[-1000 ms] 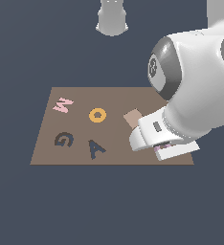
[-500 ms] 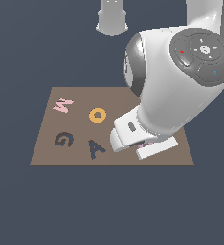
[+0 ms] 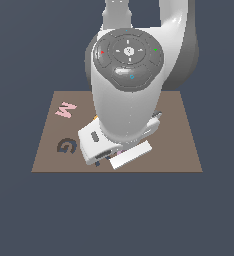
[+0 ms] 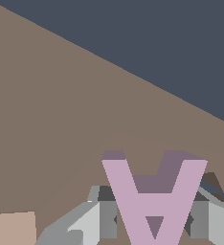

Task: Insert a designated object into the corresponding slot on a board.

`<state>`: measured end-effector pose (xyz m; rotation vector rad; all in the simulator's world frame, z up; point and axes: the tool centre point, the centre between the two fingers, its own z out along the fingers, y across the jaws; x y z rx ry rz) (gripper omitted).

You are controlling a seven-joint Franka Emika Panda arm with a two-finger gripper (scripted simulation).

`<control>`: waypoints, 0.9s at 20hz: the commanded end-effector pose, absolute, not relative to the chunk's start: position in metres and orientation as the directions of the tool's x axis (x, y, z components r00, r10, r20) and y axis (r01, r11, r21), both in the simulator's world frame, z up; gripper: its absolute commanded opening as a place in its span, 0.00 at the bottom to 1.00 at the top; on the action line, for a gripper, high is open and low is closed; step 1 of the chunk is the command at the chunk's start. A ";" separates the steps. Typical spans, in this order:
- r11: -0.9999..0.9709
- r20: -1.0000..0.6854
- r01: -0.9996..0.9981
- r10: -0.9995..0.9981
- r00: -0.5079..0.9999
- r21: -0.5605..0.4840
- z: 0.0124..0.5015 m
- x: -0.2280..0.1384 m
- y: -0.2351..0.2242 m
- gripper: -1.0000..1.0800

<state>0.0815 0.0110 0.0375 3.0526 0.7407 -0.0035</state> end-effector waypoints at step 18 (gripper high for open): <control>-0.834 -0.003 0.552 0.552 0.834 0.000 0.039 0.096 -0.056 0.00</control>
